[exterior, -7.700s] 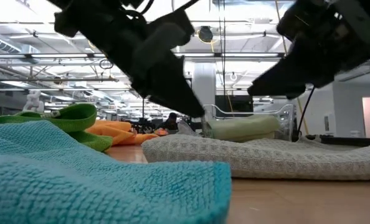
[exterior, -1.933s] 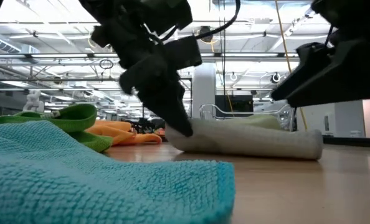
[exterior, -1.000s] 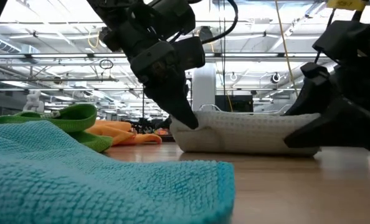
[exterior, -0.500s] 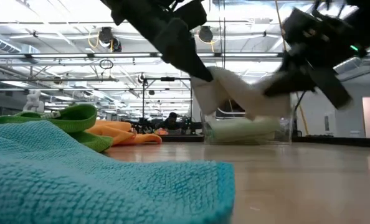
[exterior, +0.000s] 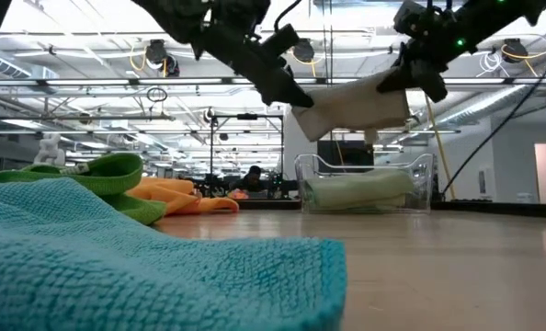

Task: Fold microfiber towels
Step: Put the folded gray microfiber towel into the transparent bin

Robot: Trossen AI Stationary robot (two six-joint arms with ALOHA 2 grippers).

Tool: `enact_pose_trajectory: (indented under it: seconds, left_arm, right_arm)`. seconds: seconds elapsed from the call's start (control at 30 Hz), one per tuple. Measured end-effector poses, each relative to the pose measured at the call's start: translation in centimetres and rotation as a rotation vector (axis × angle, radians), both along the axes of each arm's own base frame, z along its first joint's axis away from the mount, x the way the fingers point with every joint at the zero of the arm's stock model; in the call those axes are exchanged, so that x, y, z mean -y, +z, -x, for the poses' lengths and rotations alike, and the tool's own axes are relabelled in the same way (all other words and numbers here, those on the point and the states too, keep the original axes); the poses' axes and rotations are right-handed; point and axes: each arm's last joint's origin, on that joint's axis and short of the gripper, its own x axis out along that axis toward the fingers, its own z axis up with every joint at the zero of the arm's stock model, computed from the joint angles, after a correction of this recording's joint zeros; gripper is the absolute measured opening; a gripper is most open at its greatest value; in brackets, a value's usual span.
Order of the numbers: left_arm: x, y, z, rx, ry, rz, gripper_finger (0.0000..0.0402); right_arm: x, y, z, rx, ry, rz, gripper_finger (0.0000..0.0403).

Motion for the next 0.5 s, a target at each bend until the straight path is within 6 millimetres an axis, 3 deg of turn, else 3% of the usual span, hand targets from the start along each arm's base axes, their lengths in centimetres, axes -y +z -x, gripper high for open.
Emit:
enact_pose_trajectory:
  seconds: [0.2,0.5]
  left_arm:
    - [-2.6,0.5,0.3,0.073,0.007,-0.053,0.0038]
    - [-5.9,-1.6,0.6,0.05,0.057,-0.039,0.0039]
  right_arm:
    - [3.4,0.9,0.5,0.03,-0.011,0.034,0.0024]
    - [8.7,-0.8,0.0,-0.041,-0.008,0.031,0.0024]
